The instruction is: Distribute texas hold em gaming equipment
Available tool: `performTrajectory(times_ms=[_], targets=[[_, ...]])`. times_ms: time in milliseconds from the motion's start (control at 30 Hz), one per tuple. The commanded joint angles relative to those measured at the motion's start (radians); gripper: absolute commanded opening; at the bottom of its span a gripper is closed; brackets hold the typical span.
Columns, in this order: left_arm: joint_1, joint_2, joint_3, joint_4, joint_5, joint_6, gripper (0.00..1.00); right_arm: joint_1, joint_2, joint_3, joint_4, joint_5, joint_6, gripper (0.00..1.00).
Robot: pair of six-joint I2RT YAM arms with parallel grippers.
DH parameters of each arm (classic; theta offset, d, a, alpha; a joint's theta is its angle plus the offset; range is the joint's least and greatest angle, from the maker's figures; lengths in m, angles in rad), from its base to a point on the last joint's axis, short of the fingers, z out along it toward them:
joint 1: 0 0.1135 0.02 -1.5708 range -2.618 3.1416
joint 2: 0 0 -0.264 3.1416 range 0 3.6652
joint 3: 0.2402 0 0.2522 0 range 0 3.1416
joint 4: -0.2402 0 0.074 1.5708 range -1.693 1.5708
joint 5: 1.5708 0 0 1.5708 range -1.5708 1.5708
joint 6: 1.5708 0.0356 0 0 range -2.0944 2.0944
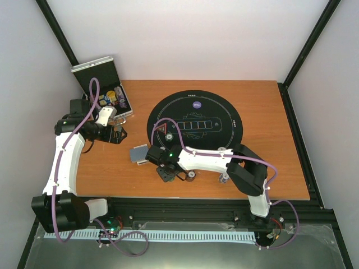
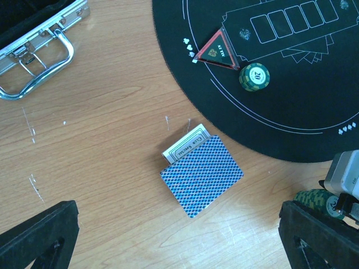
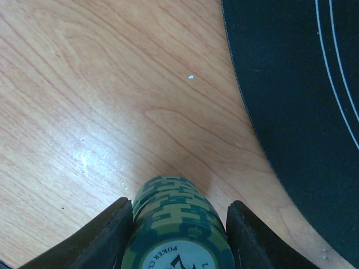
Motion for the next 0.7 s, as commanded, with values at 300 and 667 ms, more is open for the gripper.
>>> performTrajectory(times_ms=[300, 667], targets=[[0.006, -0.014, 0.028, -0.010, 0.013, 0.003, 1.00, 0.009, -0.026, 0.010, -0.012, 0.005, 0.012, 0.51], [0.006, -0.019, 0.018, -0.009, 0.025, 0.002, 1.00, 0.010, -0.034, 0.023, -0.021, 0.012, 0.016, 0.45]])
